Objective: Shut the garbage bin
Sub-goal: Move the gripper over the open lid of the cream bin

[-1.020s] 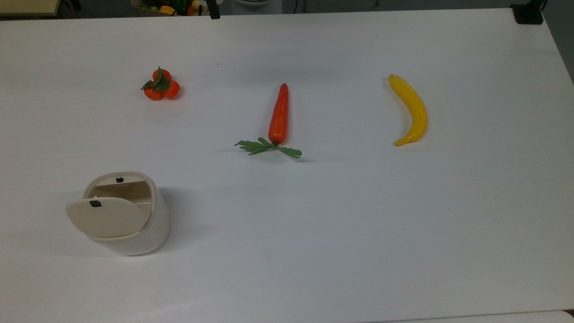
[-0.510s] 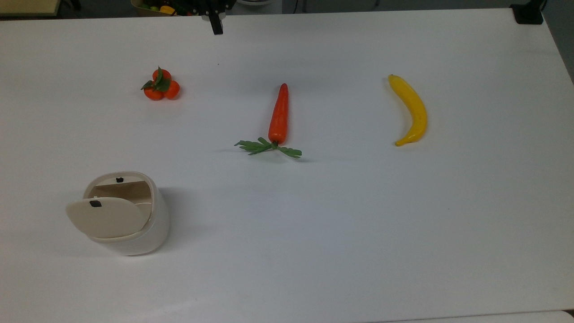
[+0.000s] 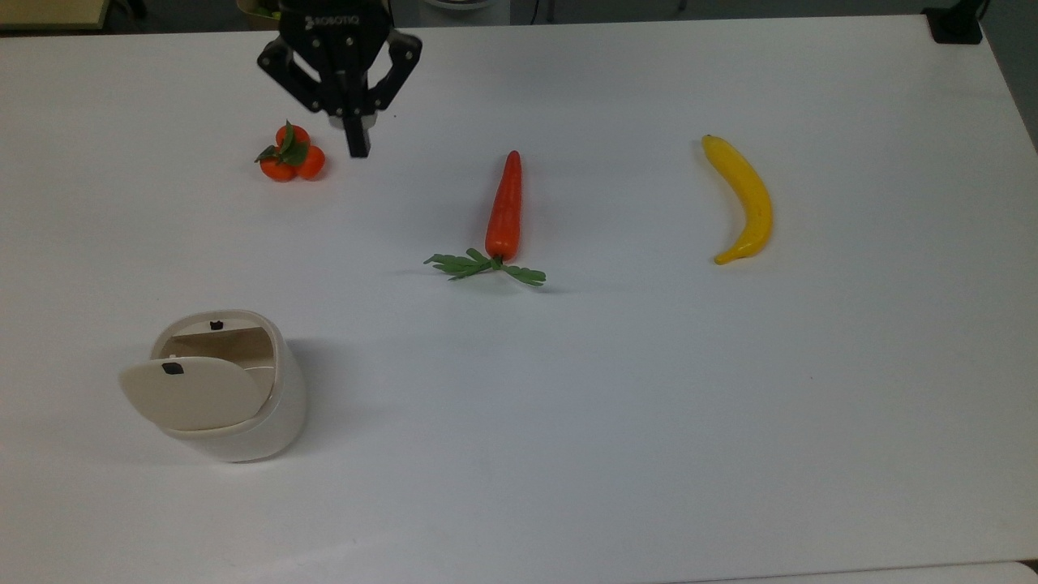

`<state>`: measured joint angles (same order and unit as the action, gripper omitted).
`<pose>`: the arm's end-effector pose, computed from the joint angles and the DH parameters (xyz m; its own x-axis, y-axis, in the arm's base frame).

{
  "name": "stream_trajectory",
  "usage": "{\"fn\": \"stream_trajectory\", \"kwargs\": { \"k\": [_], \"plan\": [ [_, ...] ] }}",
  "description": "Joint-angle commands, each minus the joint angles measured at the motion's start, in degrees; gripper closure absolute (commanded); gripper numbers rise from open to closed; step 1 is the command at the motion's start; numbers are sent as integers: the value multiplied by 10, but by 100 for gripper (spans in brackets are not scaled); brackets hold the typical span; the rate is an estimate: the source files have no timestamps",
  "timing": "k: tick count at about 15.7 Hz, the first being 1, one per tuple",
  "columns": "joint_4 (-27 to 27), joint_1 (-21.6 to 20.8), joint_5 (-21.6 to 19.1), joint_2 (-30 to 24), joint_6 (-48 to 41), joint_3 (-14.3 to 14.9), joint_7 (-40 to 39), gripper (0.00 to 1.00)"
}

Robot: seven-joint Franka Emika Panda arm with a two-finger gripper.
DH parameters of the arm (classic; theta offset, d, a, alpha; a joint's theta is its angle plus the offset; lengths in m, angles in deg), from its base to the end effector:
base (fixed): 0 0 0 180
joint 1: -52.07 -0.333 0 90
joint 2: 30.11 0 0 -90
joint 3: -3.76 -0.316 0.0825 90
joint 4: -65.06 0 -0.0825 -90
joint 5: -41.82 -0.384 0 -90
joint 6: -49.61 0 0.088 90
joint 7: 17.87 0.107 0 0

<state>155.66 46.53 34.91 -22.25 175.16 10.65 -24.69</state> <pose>0.6438 -0.0057 0.6055 0.8861 0.0361 0.4622 0.0658 -0.9967 -0.0482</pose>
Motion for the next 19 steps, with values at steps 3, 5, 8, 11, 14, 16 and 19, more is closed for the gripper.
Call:
{"fn": "stream_trajectory", "kwargs": {
  "k": [3, 5, 8, 11, 14, 16, 19],
  "plan": [
    [-20, 12, 0, 55, 158, 4, 34, 100],
    [-38, 14, -4, 79, 217, 4, 37, 100],
    [-74, 24, -3, 122, 267, 4, 55, 100],
    [-90, 34, -3, 155, 325, 5, 58, 100],
    [-98, 47, -4, 190, 399, 4, 58, 100],
    [-117, 61, -3, 212, 413, 5, 58, 100],
    [-145, 75, -3, 247, 429, 5, 58, 100]
  ]
}}
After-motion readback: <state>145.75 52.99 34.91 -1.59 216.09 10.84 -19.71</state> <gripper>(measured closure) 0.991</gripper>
